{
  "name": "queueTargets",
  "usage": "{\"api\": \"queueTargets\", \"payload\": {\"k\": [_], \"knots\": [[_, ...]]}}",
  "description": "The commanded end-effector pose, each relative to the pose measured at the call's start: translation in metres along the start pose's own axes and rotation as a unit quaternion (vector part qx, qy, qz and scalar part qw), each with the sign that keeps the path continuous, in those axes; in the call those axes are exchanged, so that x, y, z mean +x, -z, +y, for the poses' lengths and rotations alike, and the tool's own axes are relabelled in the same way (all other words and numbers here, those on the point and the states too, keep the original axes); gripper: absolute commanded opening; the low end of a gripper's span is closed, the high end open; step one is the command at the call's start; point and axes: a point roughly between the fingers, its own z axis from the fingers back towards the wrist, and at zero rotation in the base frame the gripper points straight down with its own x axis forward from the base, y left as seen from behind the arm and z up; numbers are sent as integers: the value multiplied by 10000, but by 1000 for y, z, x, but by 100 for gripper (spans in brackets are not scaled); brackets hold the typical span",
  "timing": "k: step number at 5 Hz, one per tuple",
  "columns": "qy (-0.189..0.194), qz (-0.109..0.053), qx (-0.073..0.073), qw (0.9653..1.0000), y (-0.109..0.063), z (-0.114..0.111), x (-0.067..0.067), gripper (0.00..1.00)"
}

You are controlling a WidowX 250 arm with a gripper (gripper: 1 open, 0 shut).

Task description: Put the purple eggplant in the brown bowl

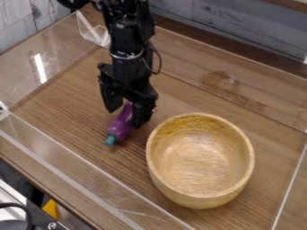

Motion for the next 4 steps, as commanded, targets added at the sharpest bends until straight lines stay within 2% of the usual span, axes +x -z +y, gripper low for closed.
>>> {"api": "queueTargets", "payload": {"k": [1,2,4], "knots": [[-4,-184,82,9998,0,6,1,100],[14,-273,90,9996,4,6,2,0],[23,-493,48,9988,1,4,0,0]]}}
